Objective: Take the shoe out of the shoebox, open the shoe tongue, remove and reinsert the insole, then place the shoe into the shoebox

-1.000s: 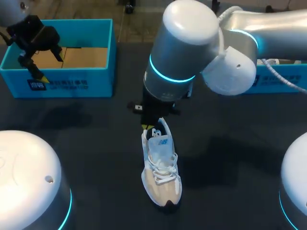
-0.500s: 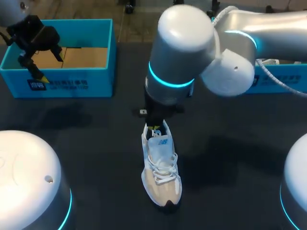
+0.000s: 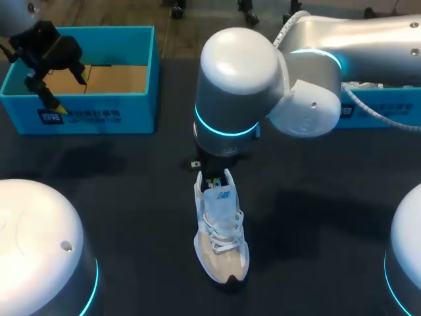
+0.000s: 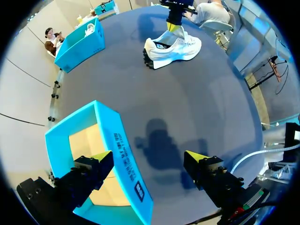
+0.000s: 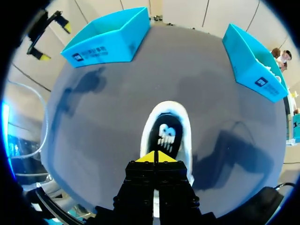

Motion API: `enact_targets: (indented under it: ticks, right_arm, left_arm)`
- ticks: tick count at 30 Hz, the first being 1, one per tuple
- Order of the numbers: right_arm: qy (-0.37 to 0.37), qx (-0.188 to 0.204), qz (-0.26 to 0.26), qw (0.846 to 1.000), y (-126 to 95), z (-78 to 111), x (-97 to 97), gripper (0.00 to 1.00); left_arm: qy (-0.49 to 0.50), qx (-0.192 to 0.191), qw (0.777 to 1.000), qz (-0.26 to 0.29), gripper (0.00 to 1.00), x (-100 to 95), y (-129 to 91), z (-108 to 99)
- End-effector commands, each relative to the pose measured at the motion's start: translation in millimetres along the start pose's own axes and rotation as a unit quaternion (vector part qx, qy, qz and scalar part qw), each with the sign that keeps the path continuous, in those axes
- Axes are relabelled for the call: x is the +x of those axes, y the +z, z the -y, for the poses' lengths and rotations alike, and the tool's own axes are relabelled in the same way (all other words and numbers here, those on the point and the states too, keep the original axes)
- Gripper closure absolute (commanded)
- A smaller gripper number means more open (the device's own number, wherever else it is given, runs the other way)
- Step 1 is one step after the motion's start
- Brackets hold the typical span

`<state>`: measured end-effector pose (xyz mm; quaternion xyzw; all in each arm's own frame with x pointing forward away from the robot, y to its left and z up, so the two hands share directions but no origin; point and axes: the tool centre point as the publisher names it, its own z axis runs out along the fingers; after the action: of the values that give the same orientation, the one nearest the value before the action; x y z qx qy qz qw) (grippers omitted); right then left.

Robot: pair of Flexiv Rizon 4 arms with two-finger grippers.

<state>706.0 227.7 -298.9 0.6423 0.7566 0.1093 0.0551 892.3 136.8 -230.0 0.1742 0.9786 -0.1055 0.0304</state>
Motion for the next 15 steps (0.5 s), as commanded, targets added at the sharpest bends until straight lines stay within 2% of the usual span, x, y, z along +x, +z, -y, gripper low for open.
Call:
enact_targets:
  ticks: [1, 8, 15]
  right_arm:
    - [0.005, 0.001, 0.021, 1.0, 18.1, -10.1, 6.6, 1.0]
    - [0.013, -0.007, 0.04, 0.999, 35.8, -10.6, 1.8, 1.0]
    - [0.017, 0.004, 0.061, 0.998, 44.5, -12.2, -5.9, 1.0]
  left_arm:
    - [0.0, -0.001, 1.0, -0.001, 0.0, 0.1, -0.3, -0.4]
    - [0.0, -0.001, 1.0, -0.001, 0.0, 0.1, -0.3, -0.4]
    - [0.0, -0.001, 1.0, -0.001, 0.0, 0.1, -0.3, -0.4]
